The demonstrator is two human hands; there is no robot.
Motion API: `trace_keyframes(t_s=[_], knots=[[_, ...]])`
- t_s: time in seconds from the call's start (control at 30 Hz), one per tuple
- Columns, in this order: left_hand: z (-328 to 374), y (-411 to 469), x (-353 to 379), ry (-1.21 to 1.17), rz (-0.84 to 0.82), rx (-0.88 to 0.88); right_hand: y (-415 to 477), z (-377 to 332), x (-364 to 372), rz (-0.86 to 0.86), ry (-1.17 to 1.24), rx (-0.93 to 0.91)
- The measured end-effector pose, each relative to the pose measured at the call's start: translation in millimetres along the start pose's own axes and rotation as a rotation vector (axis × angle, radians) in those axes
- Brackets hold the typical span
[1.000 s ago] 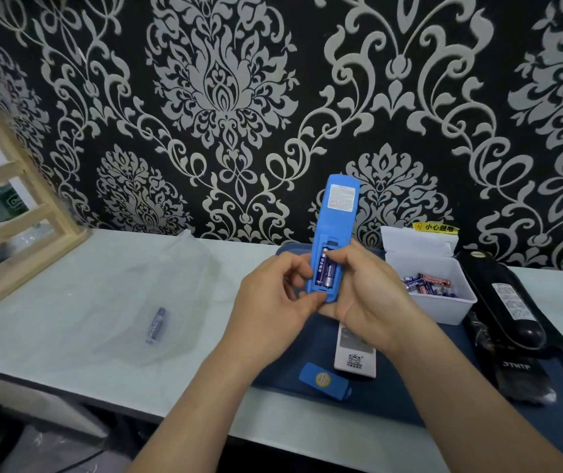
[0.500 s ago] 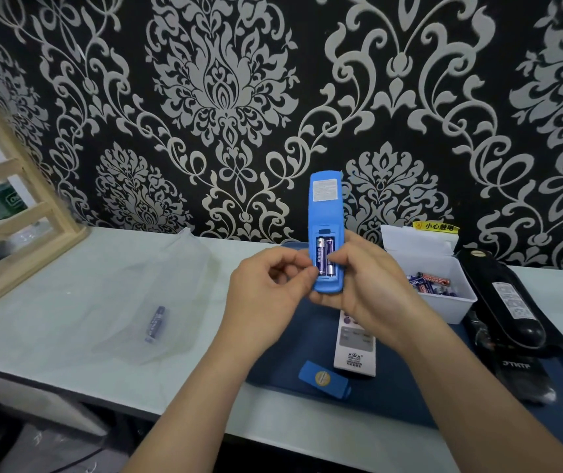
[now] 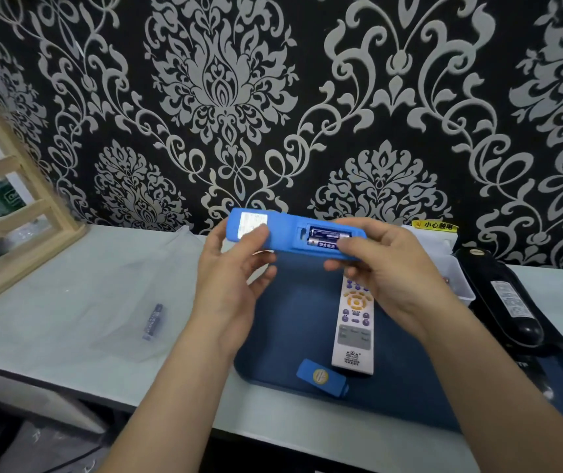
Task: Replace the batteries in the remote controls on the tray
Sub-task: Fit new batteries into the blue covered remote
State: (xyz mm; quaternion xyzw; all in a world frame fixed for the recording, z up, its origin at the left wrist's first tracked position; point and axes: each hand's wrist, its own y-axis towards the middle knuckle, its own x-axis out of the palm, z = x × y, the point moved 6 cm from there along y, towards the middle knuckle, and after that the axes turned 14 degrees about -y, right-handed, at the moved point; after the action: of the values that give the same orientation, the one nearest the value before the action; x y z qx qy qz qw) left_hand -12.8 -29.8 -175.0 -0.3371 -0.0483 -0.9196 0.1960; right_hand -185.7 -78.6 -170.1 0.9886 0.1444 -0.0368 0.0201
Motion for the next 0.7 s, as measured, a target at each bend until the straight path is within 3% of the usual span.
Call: trace_keyframes(t_s=[0.1, 0.2, 0.33, 0.57, 0.7], knots=[[2.7, 0.5, 1.0, 0.21, -0.054, -0.03, -0.8, 0.0, -8.0, 0.1, 0.063, 0.019], [-2.3, -3.8, 5.3, 0.527, -0.245, -0.129, -2.0, 2.2, -12.8, 0.181, 0.109, 0.032], [-17.8, -14.8, 13.3, 0.774, -0.482, -0.129, -2.3, 2.7, -4.8, 0.12, 0.043, -0.004], [-11.6, -12.4, 26.1, 0.726, -0.323, 0.209, -3.7, -2.3, -0.4, 0.103, 0.052, -0.016], [-11.6, -13.8, 28.7, 0.656, -0.22, 0.221, -4.2, -0.5, 5.8, 0.104, 0.093, 0.003]])
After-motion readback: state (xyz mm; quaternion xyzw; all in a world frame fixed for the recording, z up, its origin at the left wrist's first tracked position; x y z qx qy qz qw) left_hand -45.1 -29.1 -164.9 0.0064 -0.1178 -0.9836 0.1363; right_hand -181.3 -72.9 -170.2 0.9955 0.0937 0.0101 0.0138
